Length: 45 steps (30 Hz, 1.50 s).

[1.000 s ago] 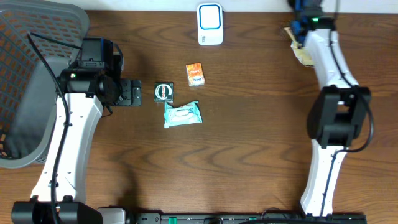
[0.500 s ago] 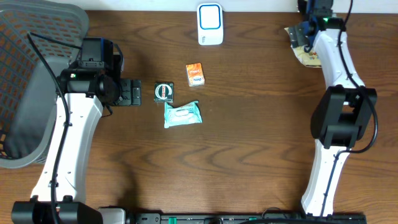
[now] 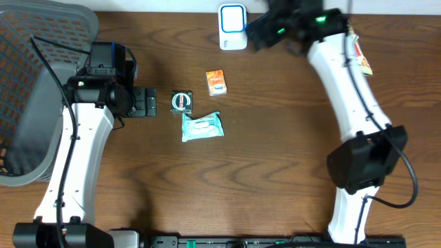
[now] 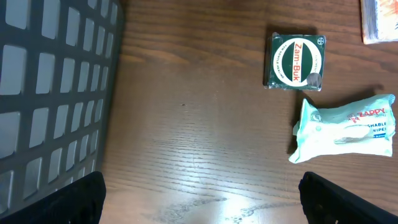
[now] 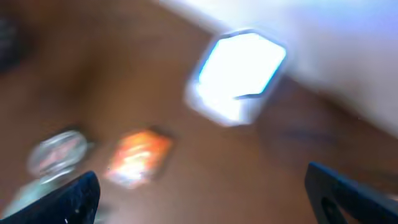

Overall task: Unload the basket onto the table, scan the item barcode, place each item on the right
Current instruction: 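Move the right gripper over the orange tissue pack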

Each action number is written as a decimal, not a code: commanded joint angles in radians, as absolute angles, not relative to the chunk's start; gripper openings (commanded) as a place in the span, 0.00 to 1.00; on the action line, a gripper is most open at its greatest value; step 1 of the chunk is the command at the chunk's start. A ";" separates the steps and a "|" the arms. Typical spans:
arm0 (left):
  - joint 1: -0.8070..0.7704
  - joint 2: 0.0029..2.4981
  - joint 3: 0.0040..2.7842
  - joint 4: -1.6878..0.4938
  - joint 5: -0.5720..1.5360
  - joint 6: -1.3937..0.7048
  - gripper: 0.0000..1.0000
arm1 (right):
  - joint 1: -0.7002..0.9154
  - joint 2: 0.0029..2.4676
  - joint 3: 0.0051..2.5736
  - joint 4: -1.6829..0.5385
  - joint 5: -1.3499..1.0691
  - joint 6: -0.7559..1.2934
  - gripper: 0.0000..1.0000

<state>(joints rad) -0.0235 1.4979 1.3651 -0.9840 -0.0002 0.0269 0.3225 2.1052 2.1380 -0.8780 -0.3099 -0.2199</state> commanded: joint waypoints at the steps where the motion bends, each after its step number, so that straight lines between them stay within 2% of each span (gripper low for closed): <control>1: -0.024 1.504 1.359 -0.985 -0.009 0.033 0.98 | 0.399 2.137 2.131 -0.923 -0.527 -0.195 0.99; 11: -0.024 1.504 1.359 -0.985 -0.009 0.033 0.98 | 0.589 2.163 2.109 -0.947 -0.316 -0.194 0.99; 14: -0.024 1.504 1.359 -0.985 -0.009 0.033 0.98 | 0.603 2.175 2.096 -0.942 -0.312 -0.178 0.99; 20: -0.024 1.504 1.359 -0.985 -0.009 0.033 0.98 | 0.597 2.209 2.091 -0.935 -0.215 0.024 0.99; 26: -0.024 1.504 1.359 -0.985 -0.009 0.033 0.98 | 0.596 2.230 2.081 -0.935 -0.207 0.033 0.99; 28: -0.024 1.504 1.359 -0.985 -0.009 0.033 0.98 | 0.596 2.239 2.080 -0.932 -0.162 0.056 0.95; 35: -0.024 1.504 1.359 -0.985 -0.009 0.033 0.97 | 0.585 2.292 2.080 -0.915 0.002 0.149 0.92; 41: -0.024 1.504 1.359 -0.985 -0.009 0.033 0.98 | 0.555 2.339 2.079 -0.897 0.001 0.183 0.69; 45: -0.024 1.504 1.359 -0.985 -0.009 0.033 0.98 | 0.542 2.333 2.080 -0.911 0.001 0.187 0.64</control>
